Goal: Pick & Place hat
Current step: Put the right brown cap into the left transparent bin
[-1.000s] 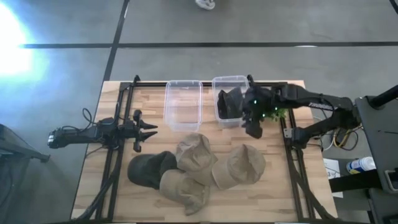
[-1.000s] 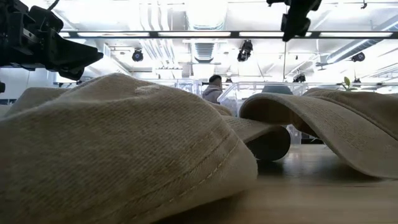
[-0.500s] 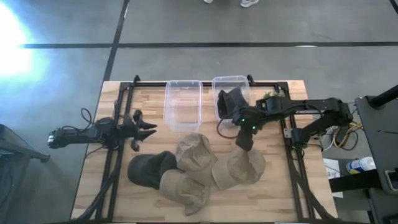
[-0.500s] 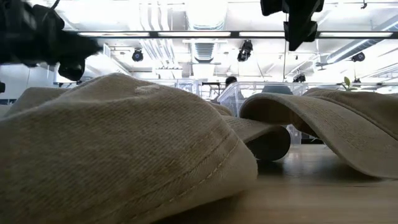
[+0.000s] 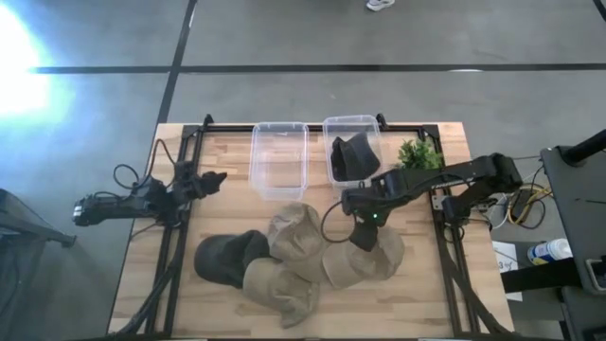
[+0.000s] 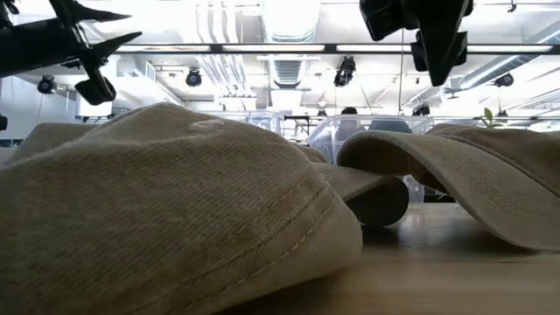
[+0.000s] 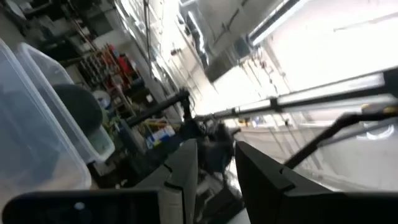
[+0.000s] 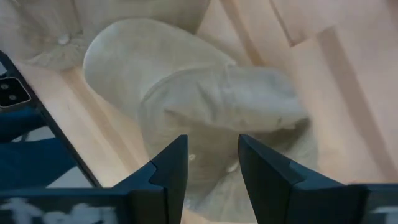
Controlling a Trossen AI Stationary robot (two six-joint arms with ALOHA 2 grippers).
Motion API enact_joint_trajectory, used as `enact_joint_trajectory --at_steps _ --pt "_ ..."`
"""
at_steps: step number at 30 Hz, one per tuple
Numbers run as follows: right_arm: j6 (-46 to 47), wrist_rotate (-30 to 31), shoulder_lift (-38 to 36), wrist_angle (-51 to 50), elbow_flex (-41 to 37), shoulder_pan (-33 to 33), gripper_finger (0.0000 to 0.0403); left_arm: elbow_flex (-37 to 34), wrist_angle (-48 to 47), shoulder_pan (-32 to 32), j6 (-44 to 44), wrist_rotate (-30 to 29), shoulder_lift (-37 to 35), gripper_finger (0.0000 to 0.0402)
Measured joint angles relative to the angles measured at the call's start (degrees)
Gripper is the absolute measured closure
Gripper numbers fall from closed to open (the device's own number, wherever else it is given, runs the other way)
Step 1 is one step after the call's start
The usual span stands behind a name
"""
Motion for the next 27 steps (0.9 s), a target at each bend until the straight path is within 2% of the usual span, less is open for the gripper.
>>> enact_joint_trajectory --at_steps 3,6,10,15,19,23,27 --pt "2.2 -1.4 0.8 0.0 0.0 1.0 0.0261 0.1 0.5 0.0 -0.5 -0.4 0.1 0.0299" --pt "3.5 -2.8 1.6 0.0 0.0 1.9 0.0262 1.1 -1.2 -0.1 -0.5 1.9 0.7 0.0301" --pt "4.8 -6.6 2.2 4.7 -2.6 2.2 0.0264 5.1 -9.1 -0.1 -1.1 5.7 4.2 0.0311" --pt "8.1 -10.1 3.4 11.4 -8.4 2.2 0.0265 13.6 -16.9 -1.9 0.0 10.1 14.7 0.0321" --pt "11.0 -10.2 3.7 18.0 -13.4 2.2 0.0266 21.0 -20.2 -7.5 5.1 11.7 26.7 0.0328" --pt "13.9 -9.5 2.0 25.2 -17.3 2.2 0.0268 28.4 -30.6 -16.3 8.5 6.4 38.0 0.0349" --pt "16.2 -7.5 1.1 27.0 -20.0 2.2 0.0271 33.0 -38.4 -26.0 4.0 -1.1 47.5 0.0371"
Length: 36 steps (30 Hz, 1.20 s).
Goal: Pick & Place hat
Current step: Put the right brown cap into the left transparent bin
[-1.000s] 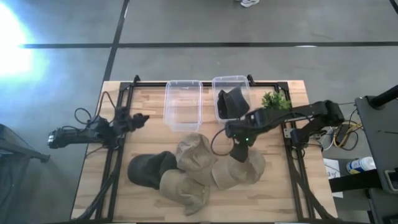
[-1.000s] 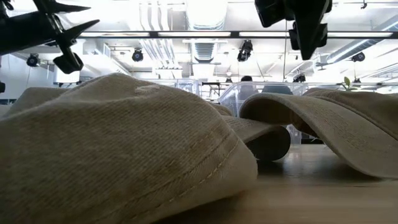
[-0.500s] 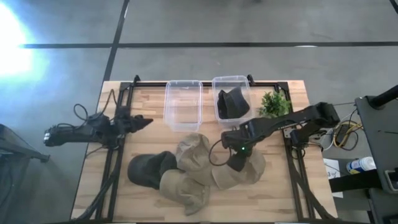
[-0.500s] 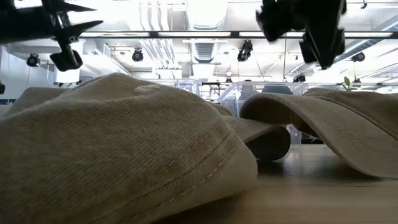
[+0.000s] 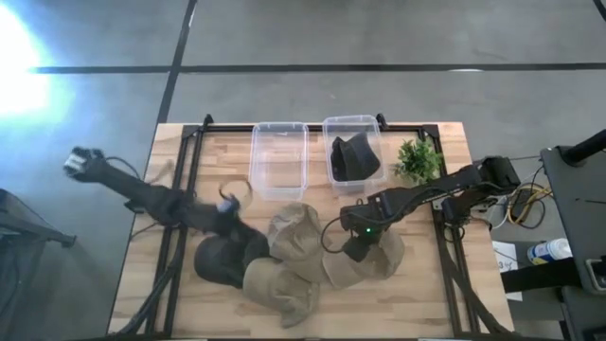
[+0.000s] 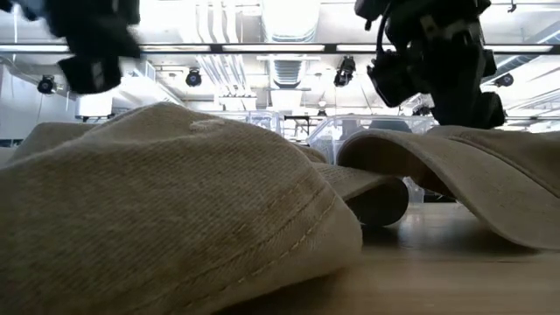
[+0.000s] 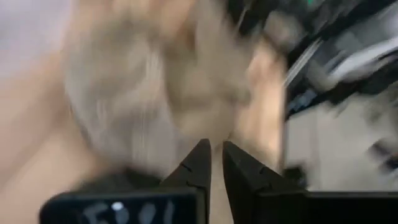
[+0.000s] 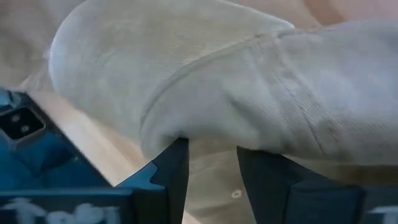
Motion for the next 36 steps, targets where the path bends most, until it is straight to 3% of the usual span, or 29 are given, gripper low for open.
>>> enact_joint_trajectory --at_steps 5,10,19,26,33,36 --pt "-0.6 1.3 -0.4 1.2 -1.2 0.0 0.0268 4.0 2.1 -8.6 -8.5 -8.0 8.9 0.0381" --pt "-2.4 1.0 -0.4 5.3 -1.4 -0.2 0.0271 9.8 2.5 -13.0 -6.5 -14.4 19.4 0.0381" --pt "-4.6 0.9 -0.3 8.8 -5.6 -2.0 0.0274 24.1 0.3 -12.2 9.4 -16.8 40.8 0.0381" --pt "-5.5 0.3 -0.3 9.0 -9.1 -2.4 0.0275 34.9 -1.4 -9.7 26.2 -19.4 52.0 0.0373" --pt "-9.3 -0.9 -0.4 9.2 -8.9 -2.3 0.0275 48.5 -5.5 -8.2 45.8 -28.1 60.8 0.0306" --pt "-9.8 -0.9 -0.4 9.4 -8.8 -2.3 0.0275 52.5 -5.8 -7.6 53.0 -29.3 64.2 0.0273"
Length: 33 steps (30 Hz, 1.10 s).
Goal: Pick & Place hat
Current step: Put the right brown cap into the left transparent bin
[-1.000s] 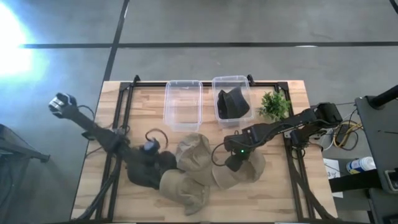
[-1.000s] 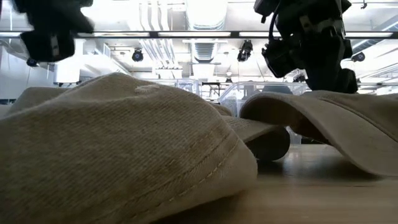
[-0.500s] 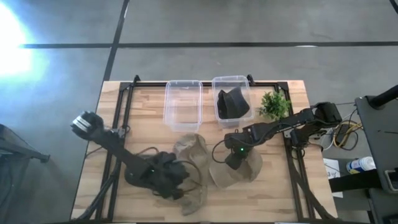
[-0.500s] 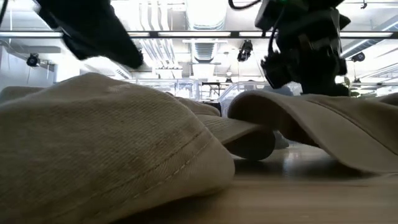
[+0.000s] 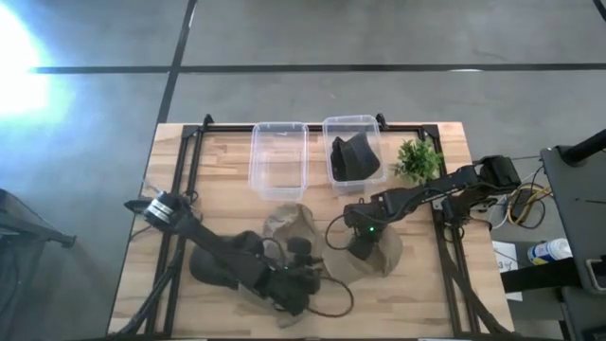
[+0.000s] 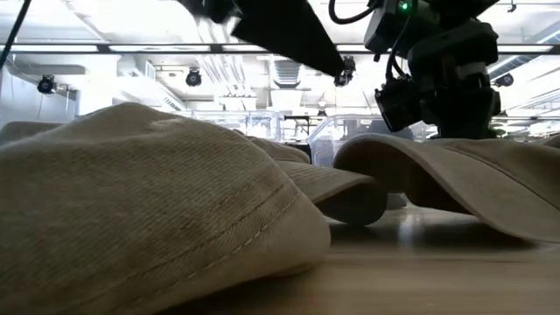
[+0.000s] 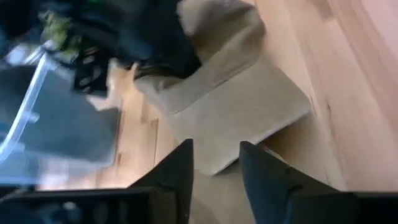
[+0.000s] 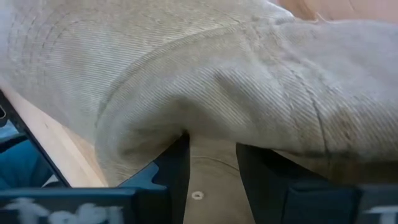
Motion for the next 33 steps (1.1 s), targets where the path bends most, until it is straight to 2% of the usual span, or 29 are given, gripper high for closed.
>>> enact_joint_trajectory --at_steps 5,14,20,26,30,33 --pt "-1.3 0.0 0.0 0.0 0.0 0.0 0.0275 2.5 -0.1 0.8 3.4 0.0 4.4 0.0245" --pt "-2.4 -0.1 0.0 1.4 -0.1 0.0 0.0275 2.5 0.9 1.6 3.5 -0.7 9.4 0.0242" --pt "-2.5 -3.1 0.0 4.5 -0.1 0.0 0.0275 2.5 5.2 2.3 4.7 -9.6 10.8 0.0246" --pt "-2.5 -4.9 0.0 6.5 -0.1 0.0 0.0275 3.5 9.6 3.3 9.5 -9.9 10.2 0.0263" --pt "-2.4 -4.8 0.0 8.0 -0.1 -0.1 0.0275 5.9 9.6 3.7 10.6 -5.0 10.2 0.0290" --pt "-2.5 -4.5 -0.4 8.2 -0.1 0.0 0.0275 7.7 8.3 3.7 10.1 -3.0 10.2 0.0327"
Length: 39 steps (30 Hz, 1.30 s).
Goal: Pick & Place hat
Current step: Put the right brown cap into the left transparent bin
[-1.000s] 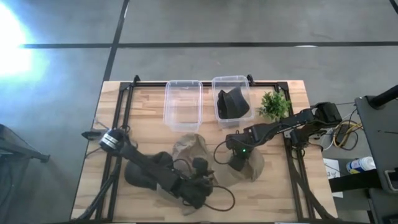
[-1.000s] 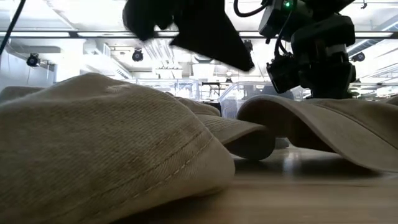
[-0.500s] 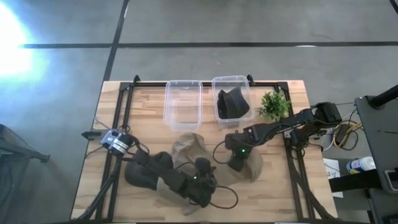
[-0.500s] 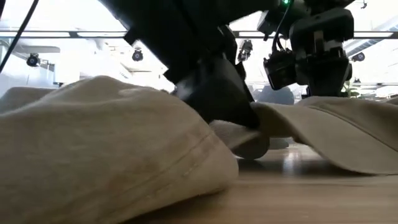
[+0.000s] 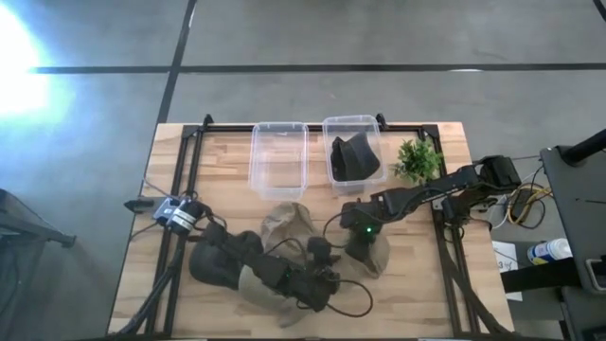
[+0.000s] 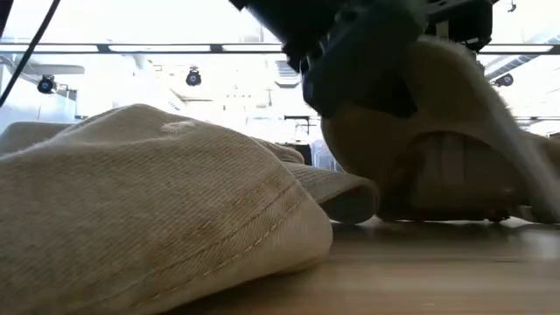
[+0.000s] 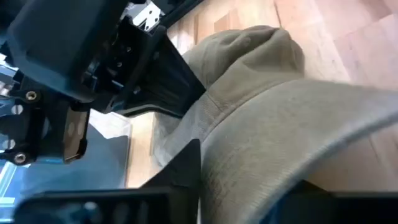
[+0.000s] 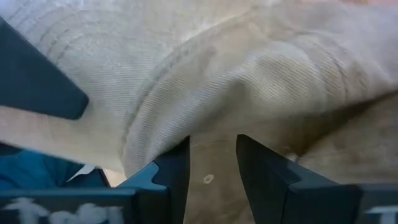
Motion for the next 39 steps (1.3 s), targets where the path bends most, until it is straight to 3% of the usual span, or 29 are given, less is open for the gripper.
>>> enact_joint_trajectory --at_steps 4,10,18,27,34,37,39 --pt "-0.3 0.1 -1.8 0.6 0.0 -0.1 0.0275 3.2 -5.5 0.0 0.0 -0.1 0.0 0.0387" --pt "-1.3 1.2 -7.5 -0.1 0.0 -0.2 0.0275 5.8 -12.7 0.1 -1.7 0.2 -0.2 0.0392" --pt "-4.3 17.0 -25.0 -6.1 0.0 0.0 0.0275 12.6 -33.5 0.2 -18.0 -2.1 -6.5 0.0395" --pt "-10.2 36.4 -45.5 -7.6 0.0 0.1 0.0275 16.6 -41.7 0.2 -39.4 -16.0 -20.9 0.0394" --pt "-10.9 43.3 -50.9 -12.3 0.0 0.0 0.0275 16.4 -41.9 1.8 -39.6 -40.9 -30.0 0.0391" --pt "-10.5 44.4 -50.7 -15.3 0.0 0.0 0.0275 16.4 -41.8 5.9 -41.9 -41.6 -32.3 0.0392" --pt "-10.0 45.2 -50.1 -16.3 0.0 0.0 0.0275 16.4 -41.8 9.3 -43.5 -38.7 -32.5 0.0392"
